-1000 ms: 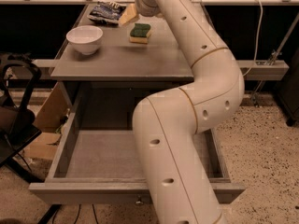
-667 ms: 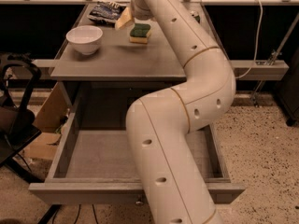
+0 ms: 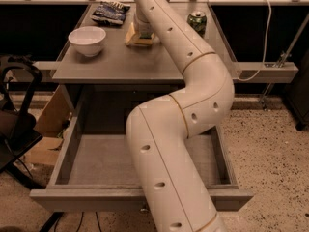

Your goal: Place sponge into top drawer

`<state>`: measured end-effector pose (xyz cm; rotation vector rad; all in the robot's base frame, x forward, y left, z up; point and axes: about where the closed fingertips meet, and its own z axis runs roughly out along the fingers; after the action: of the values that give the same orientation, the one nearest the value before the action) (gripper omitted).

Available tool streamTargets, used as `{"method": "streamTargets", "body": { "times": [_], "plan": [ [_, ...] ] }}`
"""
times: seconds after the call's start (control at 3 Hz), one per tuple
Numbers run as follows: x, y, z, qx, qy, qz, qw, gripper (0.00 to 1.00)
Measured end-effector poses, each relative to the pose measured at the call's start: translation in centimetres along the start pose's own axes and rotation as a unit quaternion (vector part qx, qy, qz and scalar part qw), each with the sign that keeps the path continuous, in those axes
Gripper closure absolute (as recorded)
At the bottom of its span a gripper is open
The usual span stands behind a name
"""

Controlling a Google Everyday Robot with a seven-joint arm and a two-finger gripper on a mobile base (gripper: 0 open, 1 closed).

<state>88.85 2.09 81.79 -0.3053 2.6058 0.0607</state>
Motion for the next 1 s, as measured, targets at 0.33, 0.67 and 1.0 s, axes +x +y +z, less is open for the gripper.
{"method": "streamTargets", "body": {
  "times": [0.33,0.67,1.0],
  "plan": [
    [0.2,-0.1,0.4,0.004,0.008,0.002,1.0000,0.44],
    [0.0,-0.1,-0.4,0.004,0.007,0.002,1.0000,0.67],
    [0.1,0.0,-1.0,0.004,0.007,0.002,1.0000,0.90]
  ]
}}
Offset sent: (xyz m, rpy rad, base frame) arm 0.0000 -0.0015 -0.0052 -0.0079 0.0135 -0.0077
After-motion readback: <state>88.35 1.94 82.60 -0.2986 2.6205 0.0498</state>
